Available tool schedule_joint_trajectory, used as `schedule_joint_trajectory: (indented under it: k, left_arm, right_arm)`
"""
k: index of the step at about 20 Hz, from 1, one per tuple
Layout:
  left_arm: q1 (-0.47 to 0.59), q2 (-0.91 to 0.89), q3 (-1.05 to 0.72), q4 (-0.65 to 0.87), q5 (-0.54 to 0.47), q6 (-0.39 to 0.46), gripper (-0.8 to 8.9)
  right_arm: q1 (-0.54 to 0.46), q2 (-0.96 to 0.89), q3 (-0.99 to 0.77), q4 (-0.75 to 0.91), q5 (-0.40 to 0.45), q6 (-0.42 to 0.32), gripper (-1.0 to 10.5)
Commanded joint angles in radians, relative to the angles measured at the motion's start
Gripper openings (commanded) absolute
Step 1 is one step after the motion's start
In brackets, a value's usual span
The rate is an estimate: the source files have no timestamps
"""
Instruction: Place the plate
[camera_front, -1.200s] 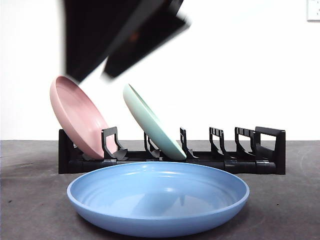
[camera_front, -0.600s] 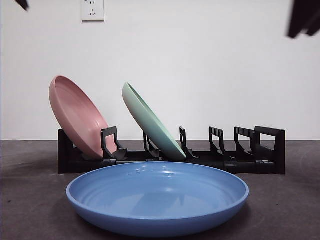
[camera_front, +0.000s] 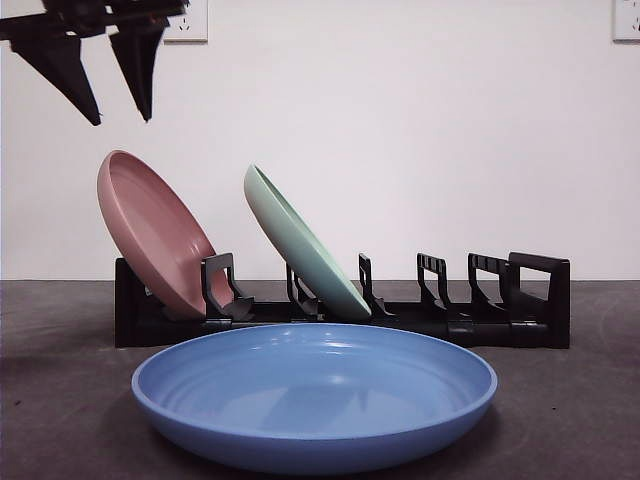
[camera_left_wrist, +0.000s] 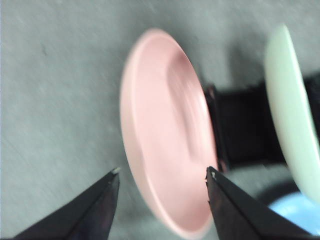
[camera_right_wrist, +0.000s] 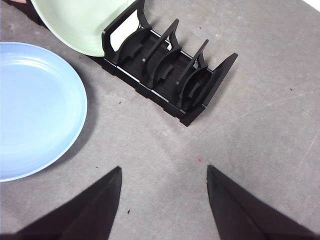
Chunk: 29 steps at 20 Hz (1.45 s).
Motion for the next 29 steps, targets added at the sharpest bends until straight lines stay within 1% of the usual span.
schedule_joint_trajectory:
  k: [1,4,10,11,13,14,22,23,24,26,29]
  left_arm:
    - [-0.004,0.047,0.048,0.009,-0.016,0.000,2.69]
    - [0.000,0.080,0.048,0.025,-0.040,0.000,2.81]
    - [0.010,0.121,0.048,0.056,-0.045,0.004,2.74]
    - [0.010,0.121,0.048,0.061,-0.055,0.004,2.57]
    - [0.010,0.121,0.048,0.060,-0.061,0.013,1.56]
    - [0.010,0.121,0.048,0.057,-0.061,0.018,1.43]
    - [0.016,0.130,0.048,0.031,-0.061,0.023,1.42]
    - [0.016,0.130,0.048,0.029,-0.061,0.023,1.30]
    - [0.016,0.130,0.048,0.027,-0.061,0.023,0.80]
    - [0.016,0.130,0.048,0.021,-0.061,0.023,0.14]
    - [0.016,0.130,0.048,0.013,-0.061,0.023,0.16]
  right_arm:
    - [0.004,0.006,0.015,0.003,0.002,0.011,2.7]
    - [0.004,0.006,0.015,-0.003,0.002,0.011,2.7]
    - [0.004,0.006,0.015,-0.005,0.002,0.011,2.7]
    - [0.004,0.006,0.015,-0.007,0.002,0.011,2.7]
    - [0.004,0.006,0.015,-0.008,0.002,0.012,2.7]
    - [0.004,0.006,0.015,-0.008,0.002,0.012,2.7]
    - [0.004,0.006,0.015,-0.008,0.002,0.012,2.7]
    - [0.004,0.006,0.015,-0.008,0.002,0.012,2.7]
    - [0.004,0.006,0.015,-0.008,0.002,0.013,2.7]
    - [0.004,0.006,0.015,-0.008,0.002,0.015,2.7]
    - [0.004,0.006,0.015,-0.008,0.002,0.015,2.7]
